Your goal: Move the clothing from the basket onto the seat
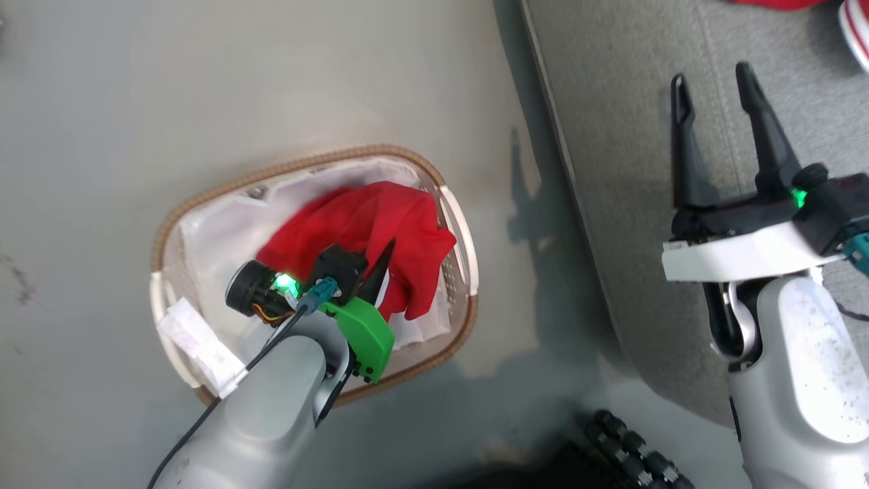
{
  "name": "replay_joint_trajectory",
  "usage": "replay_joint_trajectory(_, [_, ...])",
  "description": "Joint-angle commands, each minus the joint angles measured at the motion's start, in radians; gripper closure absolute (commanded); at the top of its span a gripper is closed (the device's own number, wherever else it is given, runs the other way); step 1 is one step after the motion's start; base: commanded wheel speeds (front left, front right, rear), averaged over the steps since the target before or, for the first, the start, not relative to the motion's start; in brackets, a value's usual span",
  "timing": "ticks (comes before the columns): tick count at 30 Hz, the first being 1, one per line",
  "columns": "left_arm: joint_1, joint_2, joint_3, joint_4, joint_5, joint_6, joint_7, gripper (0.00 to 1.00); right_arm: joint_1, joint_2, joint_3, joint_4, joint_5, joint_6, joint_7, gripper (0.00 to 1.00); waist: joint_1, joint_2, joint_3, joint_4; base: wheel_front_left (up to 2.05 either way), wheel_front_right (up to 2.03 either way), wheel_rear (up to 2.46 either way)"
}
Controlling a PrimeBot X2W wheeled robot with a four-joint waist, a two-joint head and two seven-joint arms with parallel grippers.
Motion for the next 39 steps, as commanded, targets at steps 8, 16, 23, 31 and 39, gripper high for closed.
replay_joint_trajectory(8, [0.083, 0.055, 0.067, -0.207, 0.080, -0.004, -0.001, 1.00, 0.097, -0.004, -0.013, 0.060, -0.047, -0.001, -0.002, 0.00, 0.0000, 0.0000, -0.310, 0.119, 0.00, 0.00, 0.00])
replay_joint_trajectory(16, [0.070, 0.133, 0.078, -0.368, 0.167, -0.010, -0.001, 1.00, 0.185, -0.003, -0.005, 0.107, -0.058, -0.001, -0.002, 0.00, 0.0000, 0.0000, -0.492, 0.157, 0.00, 0.00, 0.00])
replay_joint_trajectory(23, [-0.018, 0.204, 0.046, -0.443, 0.204, -0.011, -0.001, 1.00, 0.226, -0.004, 0.025, 0.133, -0.053, -0.001, -0.002, 0.00, 0.0000, 0.0000, -0.593, 0.170, 0.00, 0.00, 0.00])
replay_joint_trajectory(31, [-0.159, 0.258, 0.011, -0.485, 0.191, -0.011, -0.001, 1.00, 0.231, -0.003, 0.065, 0.146, -0.058, -0.001, -0.002, 0.00, 0.0000, 0.0000, -0.652, 0.171, 0.00, 0.00, 0.00])
replay_joint_trajectory(39, [-0.283, 0.292, -0.030, -0.492, 0.182, -0.010, -0.001, 1.00, 0.201, -0.003, 0.141, 0.154, -0.074, -0.001, -0.002, 0.00, 0.0000, 0.0000, -0.675, 0.169, 0.00, 0.00, 0.00])
